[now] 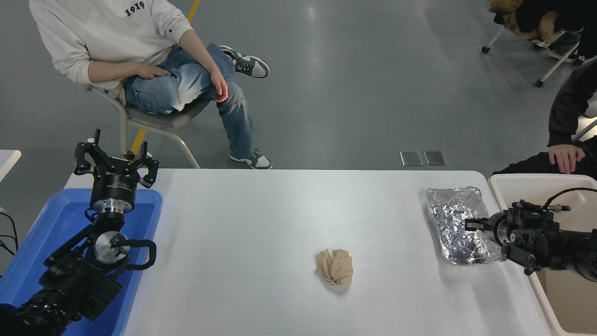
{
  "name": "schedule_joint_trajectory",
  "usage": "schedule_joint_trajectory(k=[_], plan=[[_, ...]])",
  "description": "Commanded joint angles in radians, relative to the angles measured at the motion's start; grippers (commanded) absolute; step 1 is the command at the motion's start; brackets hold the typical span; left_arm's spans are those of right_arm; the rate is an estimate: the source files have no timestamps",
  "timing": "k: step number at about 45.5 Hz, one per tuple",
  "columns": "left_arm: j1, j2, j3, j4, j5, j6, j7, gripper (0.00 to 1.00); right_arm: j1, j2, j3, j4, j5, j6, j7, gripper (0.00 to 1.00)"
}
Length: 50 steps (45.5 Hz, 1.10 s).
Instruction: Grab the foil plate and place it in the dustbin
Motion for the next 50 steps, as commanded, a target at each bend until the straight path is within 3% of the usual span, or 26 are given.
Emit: schedule_joint_trajectory(k=[1,16,30,35,41,50], plan=[[0.000,0.000,-0.001,0.001,-0.001,0.001,0.000,0.99,-0.015,0.007,0.007,-0.009,0.001,0.000,0.001,0.00],[0.000,0.000,0.000,0.000,0.001,-0.001,0.000,0.99,0.050,-0.016,-0.034,0.038,-0.002,0.014,0.011,0.00],[0.000,0.000,0.000,0.001,0.001,-0.001,0.000,0.99,0.557,-0.279,-0.355,0.544,-0.003,0.037,0.015,0.00],[0.000,0.000,0.000,0.000,0.001,-0.001,0.000,0.99,0.786,-0.319,-0.497,0.713,-0.002,0.098,0.069,0.00],[0.002,0.000,0.000,0.001,0.001,-0.001,0.000,0.99,1.034,-0.311,-0.631,0.839,0.000,0.193,0.099,0.00],[0.000,0.000,0.000,0.000,0.001,-0.001,0.000,0.99,1.298,-0.282,-0.662,0.878,0.044,0.501,0.175,0.00]])
